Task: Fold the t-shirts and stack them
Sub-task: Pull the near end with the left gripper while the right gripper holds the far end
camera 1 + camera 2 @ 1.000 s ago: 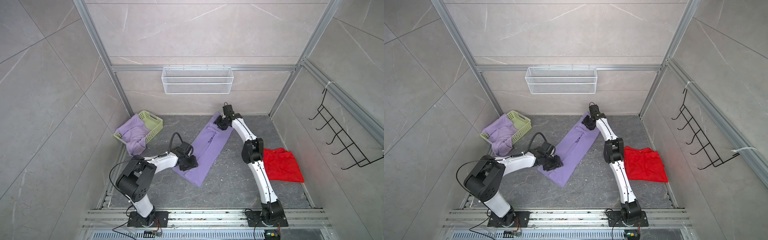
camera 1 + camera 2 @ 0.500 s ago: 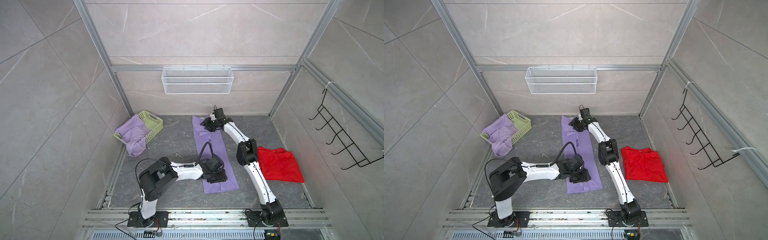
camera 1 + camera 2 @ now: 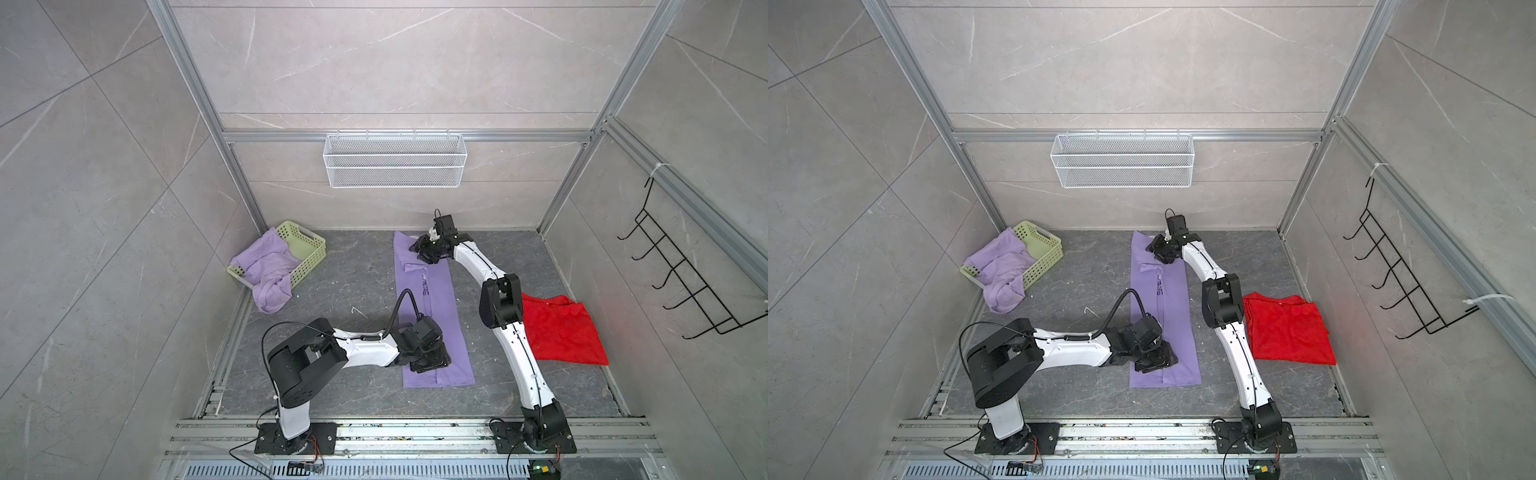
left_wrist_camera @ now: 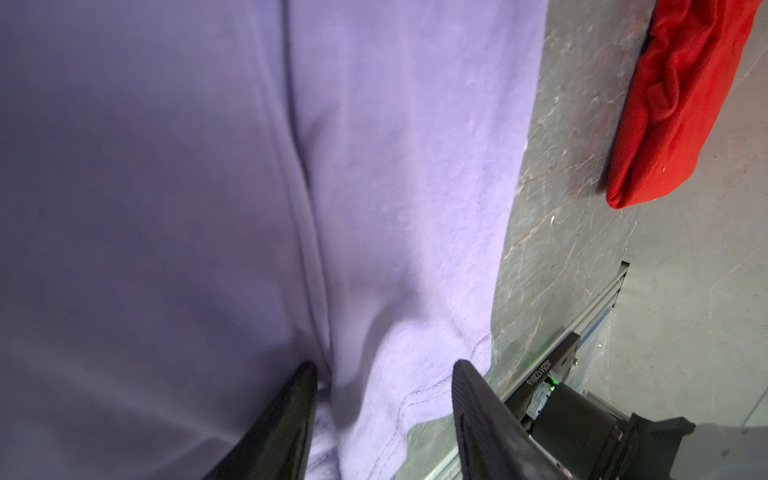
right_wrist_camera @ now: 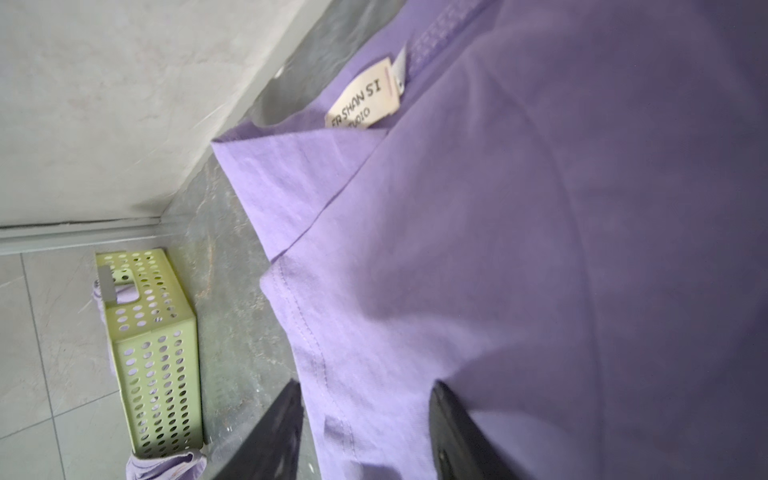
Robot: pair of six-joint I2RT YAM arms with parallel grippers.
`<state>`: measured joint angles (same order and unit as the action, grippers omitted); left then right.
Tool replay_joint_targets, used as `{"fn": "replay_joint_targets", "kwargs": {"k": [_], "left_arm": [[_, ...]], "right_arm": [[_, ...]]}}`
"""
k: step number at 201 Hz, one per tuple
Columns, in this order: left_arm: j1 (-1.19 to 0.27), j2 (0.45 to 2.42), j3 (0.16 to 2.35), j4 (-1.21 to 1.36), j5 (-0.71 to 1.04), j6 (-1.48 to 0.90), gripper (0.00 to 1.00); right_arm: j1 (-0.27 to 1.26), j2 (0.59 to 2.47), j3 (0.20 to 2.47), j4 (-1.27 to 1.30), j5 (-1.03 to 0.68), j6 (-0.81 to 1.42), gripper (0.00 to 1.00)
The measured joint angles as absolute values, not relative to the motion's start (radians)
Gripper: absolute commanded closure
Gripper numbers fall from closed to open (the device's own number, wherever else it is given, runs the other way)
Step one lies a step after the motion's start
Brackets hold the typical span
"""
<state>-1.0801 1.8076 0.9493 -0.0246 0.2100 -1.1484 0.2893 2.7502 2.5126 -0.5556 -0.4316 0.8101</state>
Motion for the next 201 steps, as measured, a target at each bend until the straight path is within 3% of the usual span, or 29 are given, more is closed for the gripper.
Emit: {"fn": "replay_joint_targets", "kwargs": {"k": [41, 92, 128, 138, 141, 145, 172, 201], "left_arm": [[-1.073, 1.771, 0.913, -0.035, 0.212, -1.159, 0.43], [-1.072, 1.819, 1.054, -0.226, 0.192, -1.092, 0.43], [-1.073, 1.802, 1.101, -0.403, 0.077, -1.015, 0.35], [-1.071, 1.782, 1.101, -0.453, 0.039, -0.993, 0.32], [-1.071, 1.773, 1.100, -0.466, 0.030, -0.984, 0.32], [-1.071, 1.761, 1.100, -0.481, 0.017, -0.974, 0.30], [-1.071, 1.638, 1.102, -0.528, -0.052, -0.916, 0.24], [-1.060, 1.494, 1.097, -0.516, -0.094, -0.871, 0.23]], "right_arm": [[0.265, 2.747, 2.511, -0.561, -0.424, 0.810, 0.48], [0.265, 2.747, 2.525, -0.559, -0.451, 0.777, 0.46], [0.265, 2.741, 2.532, -0.537, -0.503, 0.725, 0.41], [0.265, 2.730, 2.532, -0.529, -0.518, 0.714, 0.39], [0.265, 2.726, 2.532, -0.526, -0.522, 0.709, 0.30], [0.265, 2.719, 2.532, -0.524, -0.527, 0.710, 0.27], [0.262, 2.642, 2.535, -0.519, -0.551, 0.689, 0.26], [0.249, 2.526, 2.551, -0.539, -0.558, 0.655, 0.26]]}}
